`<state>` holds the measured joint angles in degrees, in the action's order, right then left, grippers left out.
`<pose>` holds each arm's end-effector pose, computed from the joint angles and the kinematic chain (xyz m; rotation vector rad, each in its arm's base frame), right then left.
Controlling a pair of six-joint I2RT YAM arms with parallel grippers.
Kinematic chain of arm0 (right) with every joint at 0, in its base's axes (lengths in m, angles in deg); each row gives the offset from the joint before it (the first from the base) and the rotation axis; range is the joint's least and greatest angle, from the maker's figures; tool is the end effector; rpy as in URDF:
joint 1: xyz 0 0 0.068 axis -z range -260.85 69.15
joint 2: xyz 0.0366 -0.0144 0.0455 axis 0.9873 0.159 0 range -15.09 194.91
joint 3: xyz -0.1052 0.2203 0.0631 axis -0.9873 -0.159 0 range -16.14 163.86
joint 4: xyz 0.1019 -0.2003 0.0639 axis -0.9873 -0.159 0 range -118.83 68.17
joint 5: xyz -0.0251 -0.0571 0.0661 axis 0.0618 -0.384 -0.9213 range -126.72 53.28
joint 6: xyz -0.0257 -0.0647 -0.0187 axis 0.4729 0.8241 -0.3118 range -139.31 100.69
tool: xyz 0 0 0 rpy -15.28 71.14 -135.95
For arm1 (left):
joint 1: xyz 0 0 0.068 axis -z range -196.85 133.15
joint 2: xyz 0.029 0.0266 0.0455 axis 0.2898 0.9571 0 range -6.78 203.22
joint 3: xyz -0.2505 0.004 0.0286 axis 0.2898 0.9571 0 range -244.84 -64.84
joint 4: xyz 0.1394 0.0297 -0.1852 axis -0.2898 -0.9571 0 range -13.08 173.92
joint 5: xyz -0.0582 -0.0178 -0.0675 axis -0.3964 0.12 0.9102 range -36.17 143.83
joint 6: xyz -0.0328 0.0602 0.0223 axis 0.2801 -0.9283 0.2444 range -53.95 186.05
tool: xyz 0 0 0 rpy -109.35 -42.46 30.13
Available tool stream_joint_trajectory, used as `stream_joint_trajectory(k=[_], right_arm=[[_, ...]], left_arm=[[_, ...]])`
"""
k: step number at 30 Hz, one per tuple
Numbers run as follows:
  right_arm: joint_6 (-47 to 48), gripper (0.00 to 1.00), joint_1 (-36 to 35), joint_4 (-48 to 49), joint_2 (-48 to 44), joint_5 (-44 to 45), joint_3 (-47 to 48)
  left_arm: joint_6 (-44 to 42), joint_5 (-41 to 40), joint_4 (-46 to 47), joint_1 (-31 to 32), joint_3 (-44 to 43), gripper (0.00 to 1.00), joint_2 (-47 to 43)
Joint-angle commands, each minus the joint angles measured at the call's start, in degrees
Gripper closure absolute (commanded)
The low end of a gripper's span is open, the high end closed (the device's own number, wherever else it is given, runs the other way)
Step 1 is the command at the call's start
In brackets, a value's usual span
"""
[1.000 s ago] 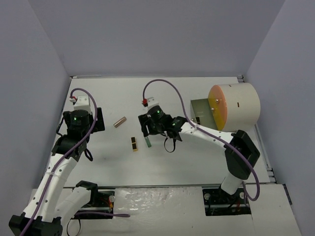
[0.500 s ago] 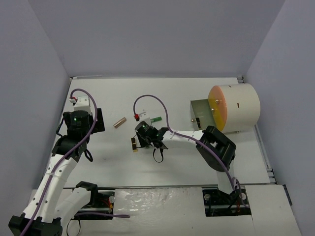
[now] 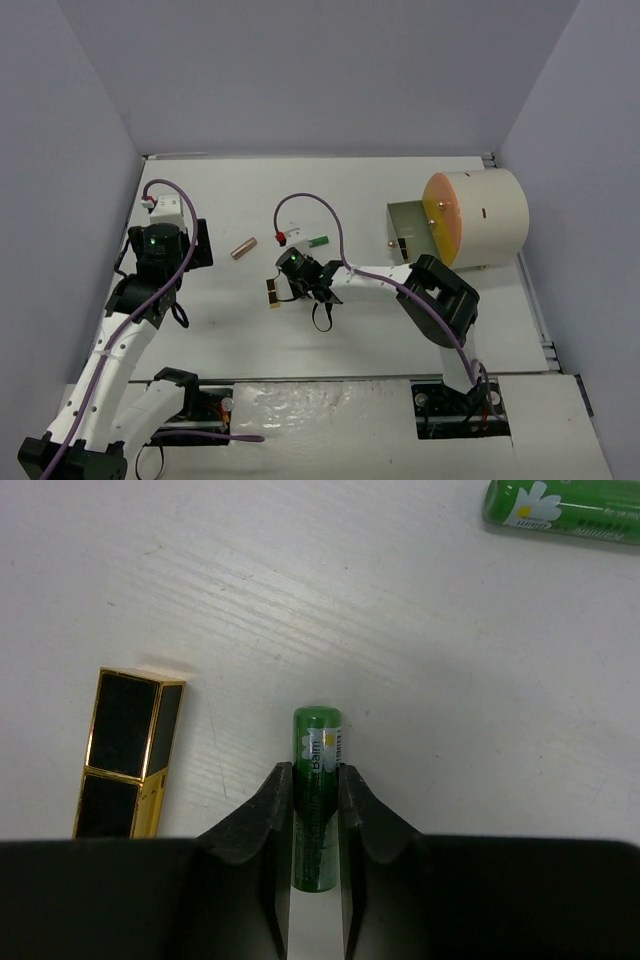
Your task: Organize the makeup
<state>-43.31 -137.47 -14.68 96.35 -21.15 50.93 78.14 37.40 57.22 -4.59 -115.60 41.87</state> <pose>0.2385 0.3327 0.1523 -0.4811 2.1830 0.4835 0.1910 -0.0242 0.3089 -0.1801 1.9730 0.0113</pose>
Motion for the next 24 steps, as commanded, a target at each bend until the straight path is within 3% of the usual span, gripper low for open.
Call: stream_joint_trajectory(k=[1,7,13,17,24], right_arm=[[1.5,1.00,0.4,1.3,-5.5,3.4,-0.8],[6.9,1.00,4.6,-3.3,-17.7,7.7,-2.1],[15.1,1.00,19.5,-5.4,-27.1,5.5,-5.6],[18.4,1.00,28.7,-5.5,-28.0,1.0,-6.7],[20.5,1.00,36.6,-4.9,-24.8,-1.6,-6.9]], left_arm=[[-0.5,-0.5,3.2,-0.6,-0.8,0.03,0.1],[-0.4,-0.5,3.2,-0.6,-0.8,0.03,0.1],[-0.4,-0.3,3.2,-0.6,-0.8,0.03,0.1],[-0.4,-0.2,3.2,-0.6,-0.8,0.03,0.1],[-0.4,-0.1,3.3,-0.6,-0.8,0.03,0.3]])
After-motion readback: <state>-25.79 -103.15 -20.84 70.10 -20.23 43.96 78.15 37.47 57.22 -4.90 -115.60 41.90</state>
